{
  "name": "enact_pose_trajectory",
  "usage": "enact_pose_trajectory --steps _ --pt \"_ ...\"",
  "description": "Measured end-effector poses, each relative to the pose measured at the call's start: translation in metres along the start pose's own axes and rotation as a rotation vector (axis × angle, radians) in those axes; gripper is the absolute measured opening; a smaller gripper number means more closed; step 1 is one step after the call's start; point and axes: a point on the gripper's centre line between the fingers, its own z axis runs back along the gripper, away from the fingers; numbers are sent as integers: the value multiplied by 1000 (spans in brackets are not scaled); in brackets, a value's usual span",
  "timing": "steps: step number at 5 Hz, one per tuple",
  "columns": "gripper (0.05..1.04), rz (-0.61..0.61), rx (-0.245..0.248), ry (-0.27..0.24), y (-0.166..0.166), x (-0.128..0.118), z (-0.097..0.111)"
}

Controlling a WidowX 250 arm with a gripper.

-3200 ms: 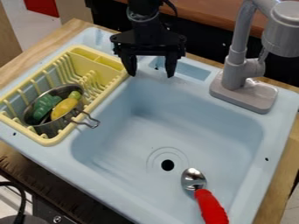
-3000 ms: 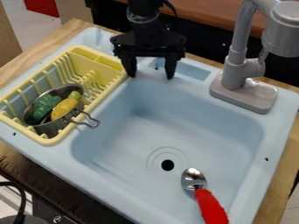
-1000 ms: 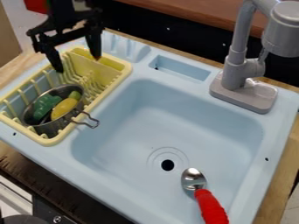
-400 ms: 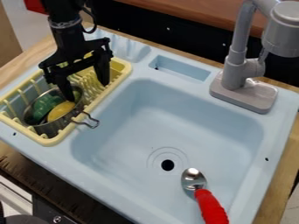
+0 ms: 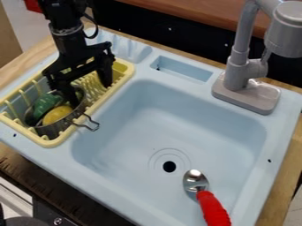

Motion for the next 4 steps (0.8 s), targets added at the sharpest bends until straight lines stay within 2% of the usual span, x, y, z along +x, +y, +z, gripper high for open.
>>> enact_pose_trajectory --steps 1,2,3,4 --pt "991 -10 0 -19 0 -2 -4" --pt "991 -6 -1 -12 0 -2 -4" --pt "986 -2 3 -4 4 -3 -6" --pt "944 -21 27 30 10 -6 -5"
